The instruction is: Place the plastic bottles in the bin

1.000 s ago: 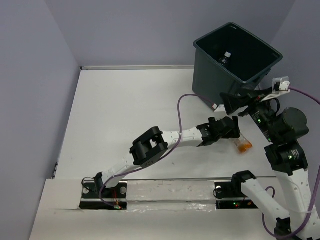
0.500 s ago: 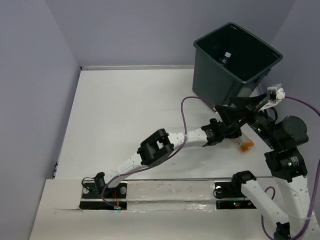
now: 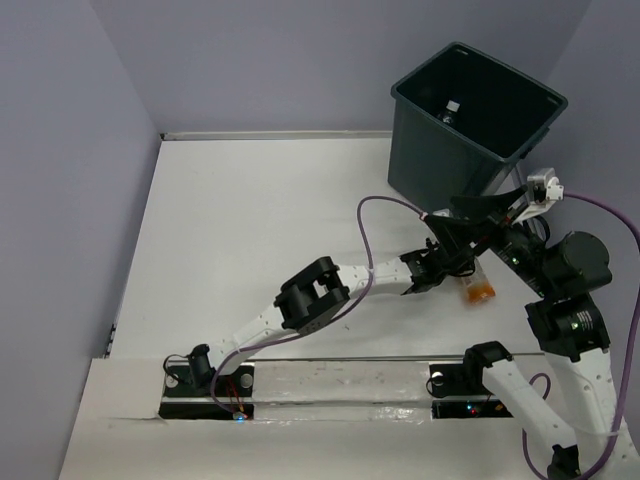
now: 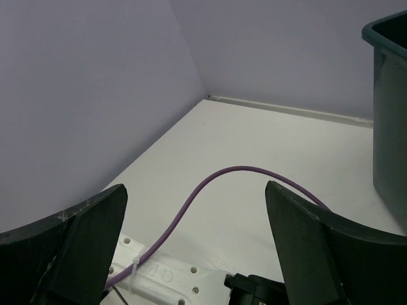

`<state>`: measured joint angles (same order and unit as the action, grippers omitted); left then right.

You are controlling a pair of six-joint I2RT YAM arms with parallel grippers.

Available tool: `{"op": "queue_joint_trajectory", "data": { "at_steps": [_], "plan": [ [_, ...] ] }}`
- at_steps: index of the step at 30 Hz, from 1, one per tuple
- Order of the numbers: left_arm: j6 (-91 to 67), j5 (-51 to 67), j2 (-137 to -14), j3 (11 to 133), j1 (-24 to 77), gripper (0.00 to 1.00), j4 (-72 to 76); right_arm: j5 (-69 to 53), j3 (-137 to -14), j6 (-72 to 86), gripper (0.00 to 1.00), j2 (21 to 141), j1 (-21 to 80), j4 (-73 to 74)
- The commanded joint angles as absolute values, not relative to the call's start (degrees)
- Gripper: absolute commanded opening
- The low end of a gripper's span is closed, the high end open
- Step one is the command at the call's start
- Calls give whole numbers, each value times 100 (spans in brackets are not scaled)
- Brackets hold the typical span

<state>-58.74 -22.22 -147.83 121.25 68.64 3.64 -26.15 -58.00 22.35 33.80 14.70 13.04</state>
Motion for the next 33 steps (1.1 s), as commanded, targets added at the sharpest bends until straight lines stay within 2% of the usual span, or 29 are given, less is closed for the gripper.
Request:
{"op": "queue_joint_trajectory", "data": {
  "at_steps": [1, 4, 6, 11, 16, 18, 22, 26, 29, 30, 32, 33],
  "plan": [
    [-5493, -2373, -14153, 11042, 6838, 36, 667, -2716, -5722, 2294, 94, 3305, 1485, 1072],
    [-5388, -2399, -13449, 9900, 6838, 28, 966, -2698, -5713, 2303, 94, 3305, 1485, 1072],
    [-5326, -2531, -13001, 8977, 6838, 18, 1054, -2672, -5704, 2311, 94, 3278, 1485, 1107],
    [-5326, -2987, -11077, 6501, 6882, 17, 1844, -2575, -5722, 2355, 94, 3191, 1485, 1116],
    [-5116, -3611, -9348, 5582, 6917, 18, 1837, -2208, -5547, 2505, 94, 2980, 1485, 976],
    [-4600, -4129, -8897, 5598, 6908, 18, 1810, -1979, -5424, 2540, 94, 2752, 1485, 975],
    [-3563, -4368, -8018, 6116, 6680, 20, 2108, -1250, -5002, 2575, 90, 2409, 1485, 1098],
    [-2629, -4123, -7998, 6897, 6216, 20, 2864, -967, -4370, 2672, 83, 2136, 1485, 1336],
    [-2078, -3859, -8322, 7959, 6003, 20, 3345, -949, -4070, 2803, 73, 1811, 1485, 1432],
    [-1970, -3797, -8436, 8198, 5881, 20, 3418, -993, -3895, 2847, 62, 1750, 1485, 1467],
    [-1811, -3552, -8919, 8760, 5757, 20, 3497, -1090, -3754, 2874, 50, 1618, 1485, 1564],
    [-1602, -3516, -9286, 9328, 5687, 20, 3524, -1142, -3640, 2883, 34, 1600, 1485, 1651]
  ]
}}
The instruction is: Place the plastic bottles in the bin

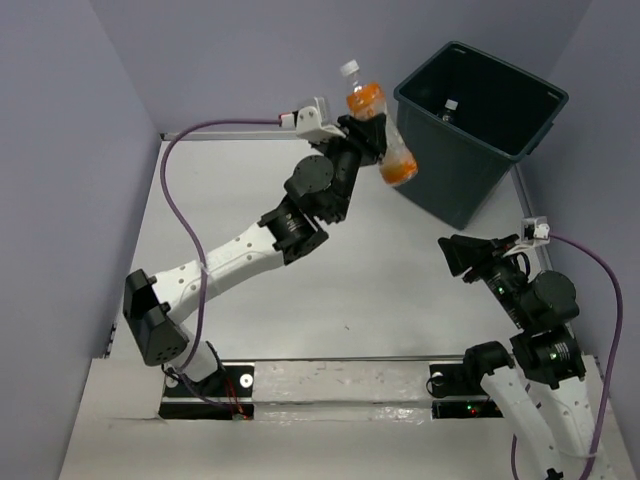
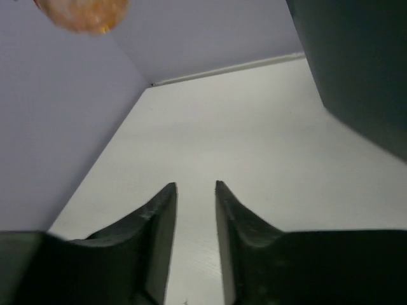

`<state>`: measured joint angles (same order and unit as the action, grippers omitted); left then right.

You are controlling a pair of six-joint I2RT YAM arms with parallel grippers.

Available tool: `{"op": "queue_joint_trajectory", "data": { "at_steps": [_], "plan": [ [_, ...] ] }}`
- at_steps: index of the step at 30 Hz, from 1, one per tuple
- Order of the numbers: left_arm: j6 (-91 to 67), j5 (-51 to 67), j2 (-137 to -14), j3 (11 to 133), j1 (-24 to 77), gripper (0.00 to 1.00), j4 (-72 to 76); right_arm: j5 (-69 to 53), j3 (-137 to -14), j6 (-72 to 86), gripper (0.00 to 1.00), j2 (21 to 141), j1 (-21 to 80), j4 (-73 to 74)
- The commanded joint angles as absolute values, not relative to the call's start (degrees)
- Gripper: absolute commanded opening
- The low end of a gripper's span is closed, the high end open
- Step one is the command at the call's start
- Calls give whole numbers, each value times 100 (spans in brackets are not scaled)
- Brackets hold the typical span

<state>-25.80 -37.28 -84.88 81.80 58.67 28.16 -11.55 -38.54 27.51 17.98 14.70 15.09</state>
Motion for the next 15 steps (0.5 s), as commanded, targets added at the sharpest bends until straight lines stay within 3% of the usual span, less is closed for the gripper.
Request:
{"op": "queue_joint_trajectory", "data": {
  "at_steps": [1, 4, 9, 12, 15],
  "plan": [
    [-1530, -3472, -9464, 9638, 5643, 20, 3524, -1177, -3586, 2892, 29, 1591, 1485, 1678],
    [-1380, -3147, -10096, 10633, 5564, 21, 3481, -1396, -3647, 2857, 31, 1696, 1485, 1653],
    [-1406, -2147, -10319, 11031, 5520, 21, 3166, -2371, -4323, 2243, 77, 2221, 1485, 1309],
    [-1590, -1367, -9811, 10515, 5423, 22, 2893, -2970, -4614, 2241, 87, 2539, 1485, 1179],
    [-1854, -635, -9258, 9812, 5318, 22, 2778, -2822, -4632, 2163, 92, 2593, 1485, 1055]
  ]
}}
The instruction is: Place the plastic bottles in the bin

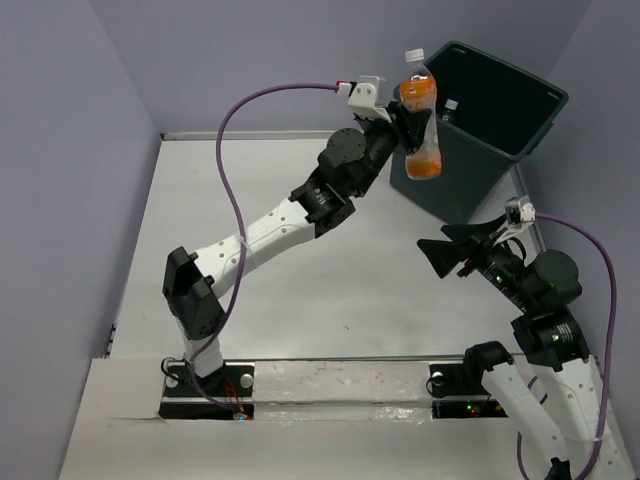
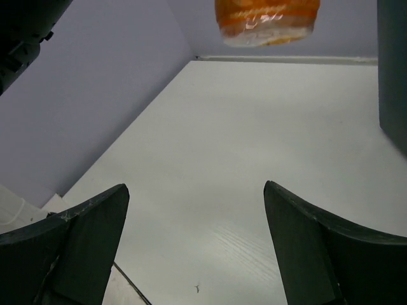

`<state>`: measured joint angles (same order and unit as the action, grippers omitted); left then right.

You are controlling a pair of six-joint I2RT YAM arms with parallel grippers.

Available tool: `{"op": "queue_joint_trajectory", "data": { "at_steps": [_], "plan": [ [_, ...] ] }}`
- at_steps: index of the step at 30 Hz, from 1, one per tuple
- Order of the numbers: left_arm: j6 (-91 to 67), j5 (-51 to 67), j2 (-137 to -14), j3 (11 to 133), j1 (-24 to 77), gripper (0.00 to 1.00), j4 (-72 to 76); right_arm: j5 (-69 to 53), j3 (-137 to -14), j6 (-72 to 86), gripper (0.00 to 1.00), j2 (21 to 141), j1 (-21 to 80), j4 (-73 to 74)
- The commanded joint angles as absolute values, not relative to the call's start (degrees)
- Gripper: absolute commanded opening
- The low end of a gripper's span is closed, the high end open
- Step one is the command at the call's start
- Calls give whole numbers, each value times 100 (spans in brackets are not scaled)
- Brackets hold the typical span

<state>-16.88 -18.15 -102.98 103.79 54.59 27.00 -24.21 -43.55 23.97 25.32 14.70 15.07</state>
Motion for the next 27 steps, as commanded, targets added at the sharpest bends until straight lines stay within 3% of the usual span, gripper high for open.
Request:
{"op": "queue_joint_trajectory", "data": {
  "at_steps": [1, 5, 11, 16, 27],
  "plan": [
    [-1889, -468, -9142, 9704, 5300, 23, 2708, -2734, -4658, 2127, 93, 2654, 1485, 1063],
    [-2003, 752, -8737, 9388, 5291, 24, 2216, -2847, -4912, 2109, 96, 2909, 1485, 1046],
    [-2557, 1660, -8025, 8474, 5282, 24, 2416, -3267, -5273, 2293, 99, 3190, 1485, 879],
    [-2637, 1652, -7551, 7630, 5317, 24, 2513, -4472, -5247, 3031, 100, 3375, 1485, 115],
    [-2830, 1925, -7400, 7146, 5642, 24, 2970, -4904, -4694, 4297, 98, 3998, 1485, -1439]
  ]
}}
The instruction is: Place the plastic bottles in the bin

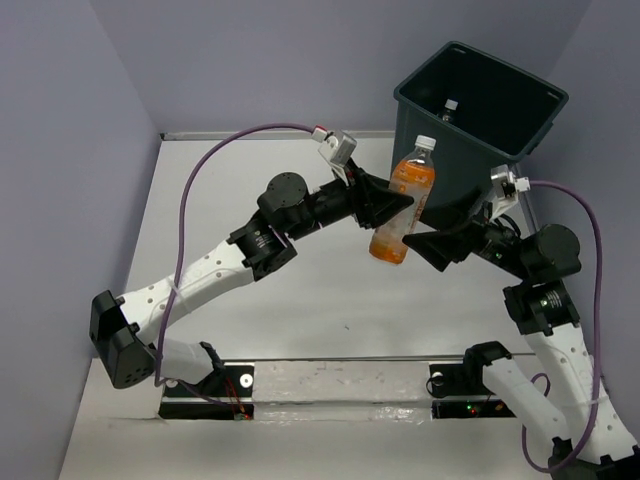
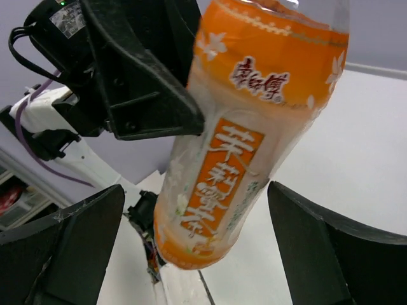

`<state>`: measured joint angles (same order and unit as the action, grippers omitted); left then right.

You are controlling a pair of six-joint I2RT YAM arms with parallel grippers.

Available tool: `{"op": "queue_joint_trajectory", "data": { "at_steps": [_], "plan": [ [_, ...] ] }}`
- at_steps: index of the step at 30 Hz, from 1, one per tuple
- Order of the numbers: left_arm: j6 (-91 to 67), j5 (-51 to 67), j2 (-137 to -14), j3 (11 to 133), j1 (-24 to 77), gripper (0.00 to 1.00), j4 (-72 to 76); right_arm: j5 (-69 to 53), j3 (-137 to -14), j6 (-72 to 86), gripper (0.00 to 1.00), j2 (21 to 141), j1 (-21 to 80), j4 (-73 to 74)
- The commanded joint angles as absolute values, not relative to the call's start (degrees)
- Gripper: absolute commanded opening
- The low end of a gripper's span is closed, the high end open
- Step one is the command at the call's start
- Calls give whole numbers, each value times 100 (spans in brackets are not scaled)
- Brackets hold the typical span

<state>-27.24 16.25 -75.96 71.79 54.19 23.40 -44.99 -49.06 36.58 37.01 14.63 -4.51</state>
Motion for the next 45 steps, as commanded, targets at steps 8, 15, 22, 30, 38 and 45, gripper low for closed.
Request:
{"op": "queue_joint_trajectory", "data": {
  "at_steps": [8, 15, 22, 30, 38, 45],
  "plan": [
    [-3058, 2127, -7453, 7084, 5651, 24, 3384, -4702, -4588, 4395, 90, 4087, 1538, -1529],
    [-2902, 1856, -7260, 6926, 5660, 68, 3175, -4615, -4500, 4737, 25, 4166, 1538, -2074],
    [-2066, -454, -6163, 7066, 5651, 99, 1329, -3858, -4860, 4272, 10, 4394, 1538, -1635],
    [-1556, -3047, -4273, 6251, 5651, 99, -508, -1551, -6151, 2518, 8, 5027, 1538, -714],
    [-1582, -4395, -2963, 4906, 5651, 99, -1118, 2078, -7724, 354, 8, 6271, 1538, -703],
    [-1389, -3754, -3111, 4579, 5388, 99, -1037, 2962, -8437, -765, 9, 7697, 1064, -1818]
  ]
}}
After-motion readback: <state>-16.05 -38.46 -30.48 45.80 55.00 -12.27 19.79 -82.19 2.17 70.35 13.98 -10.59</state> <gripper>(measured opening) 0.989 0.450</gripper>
